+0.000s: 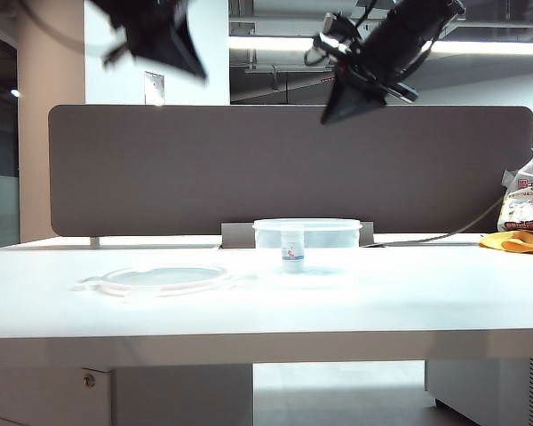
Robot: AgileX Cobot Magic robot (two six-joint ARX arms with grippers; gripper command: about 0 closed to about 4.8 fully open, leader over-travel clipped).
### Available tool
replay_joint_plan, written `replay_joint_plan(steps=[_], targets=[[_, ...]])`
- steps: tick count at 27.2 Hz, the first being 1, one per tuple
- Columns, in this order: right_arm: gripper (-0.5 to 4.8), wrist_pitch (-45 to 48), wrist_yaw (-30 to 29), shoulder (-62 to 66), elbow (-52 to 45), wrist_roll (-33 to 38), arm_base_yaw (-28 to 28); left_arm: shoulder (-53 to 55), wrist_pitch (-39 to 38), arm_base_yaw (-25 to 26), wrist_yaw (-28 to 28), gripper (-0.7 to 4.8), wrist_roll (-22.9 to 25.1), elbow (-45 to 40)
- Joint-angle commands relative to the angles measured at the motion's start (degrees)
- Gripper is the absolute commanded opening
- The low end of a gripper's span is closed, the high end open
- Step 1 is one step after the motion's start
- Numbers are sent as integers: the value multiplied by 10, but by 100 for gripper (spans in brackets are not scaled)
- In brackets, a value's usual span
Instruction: Remove the lid of the round box, pick up the small white medicine bottle inside, and place it on the table.
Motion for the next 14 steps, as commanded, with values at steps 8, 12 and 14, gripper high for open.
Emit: replay_joint_plan(steps=[8,12,14], targets=[[208,-5,59,42,3,-14,27,-112,-114,-116,-93,-6,47,3],[209,-2,59,72,4,-14,37,-116,-153,-152,-99,-6,47,3],[212,-1,59,86,4,-11,38,-116,-169,-163,-99,-5,47,3]])
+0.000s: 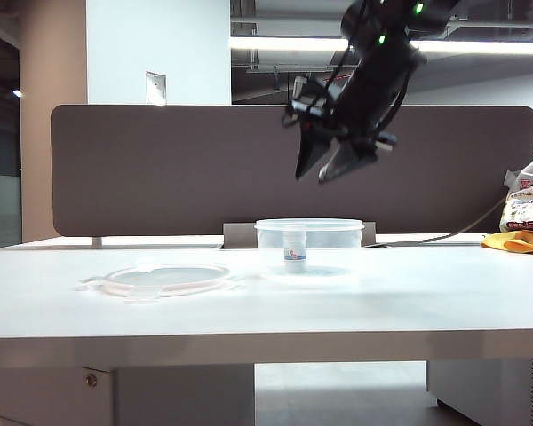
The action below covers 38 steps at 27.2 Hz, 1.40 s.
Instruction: Remove the lid of the round box, pick up the small white medicine bottle inside, and place it on the table.
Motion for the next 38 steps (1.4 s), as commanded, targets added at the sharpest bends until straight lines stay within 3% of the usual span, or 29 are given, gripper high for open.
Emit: replay_joint_plan(steps=[1,3,7,9,31,35,38], targets=[[213,14,-1,19,3,11,1,-2,-28,-13,-3,-5,1,1],[219,14,-1,31,5,18,1,-2,-36,-19,-3,-4,1,1],[345,23,0,54,5,33,1,-4,-48,-19,-3,-1,1,1],[361,31,0,60,5,33,1,-4,-50,-19,-3,-1,1,1],[358,135,1,95,5,83,5,-4,-47,-19,-3,-1,2,2],[300,151,1,99,5,93,5,-4,-48,-19,-3,-1,2,4],[300,153,-2,104,5,93,5,-5,-47,-19,-4,-1,2,4]])
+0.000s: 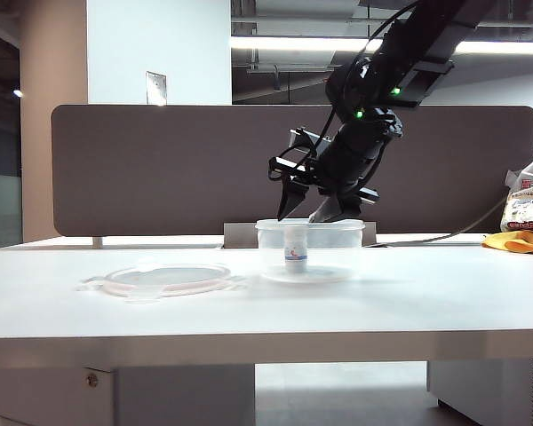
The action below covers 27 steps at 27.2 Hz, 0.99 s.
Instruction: Remove the lid of the round box, pick up the small white medicine bottle inside, and place it on the table.
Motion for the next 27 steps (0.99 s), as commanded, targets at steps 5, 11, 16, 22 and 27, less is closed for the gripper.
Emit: replay_joint_plan(steps=[5,11,16,22,27], targets=[[301,9,-3,7,1,14,1,-5,6,1,1,-1,0,3],[301,7,-7,14,1,14,3,-5,6,1,1,-1,0,3],[229,6,-5,15,1,14,4,-5,6,1,1,-1,0,3],[194,5,-4,15,1,14,4,-5,6,1,1,-1,0,3],[165,8,-5,13,2,13,4,-5,6,1,1,-1,1,3]])
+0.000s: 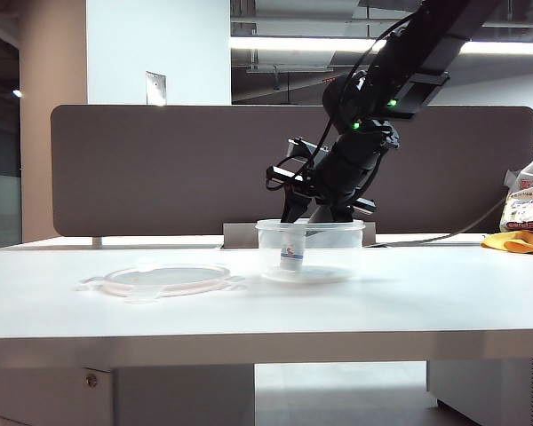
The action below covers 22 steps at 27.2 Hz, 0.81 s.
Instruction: Remove the lid of the round box, pick up the small white medicine bottle inside, and place it on the table.
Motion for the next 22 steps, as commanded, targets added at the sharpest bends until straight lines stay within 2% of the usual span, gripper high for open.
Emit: replay_joint_plan(steps=[1,13,18,22], targets=[[165,1,0,-7,2,2,1,-4,6,0,1,-1,1,3],[165,-5,22,-65,2,-45,-13,-4,15,0,1,-1,1,3],[166,-50,69,-89,2,-84,-29,-4,25,0,1,-1,0,3],[166,-93,69,-101,2,-84,-60,-4,34,0,1,-1,0,3]])
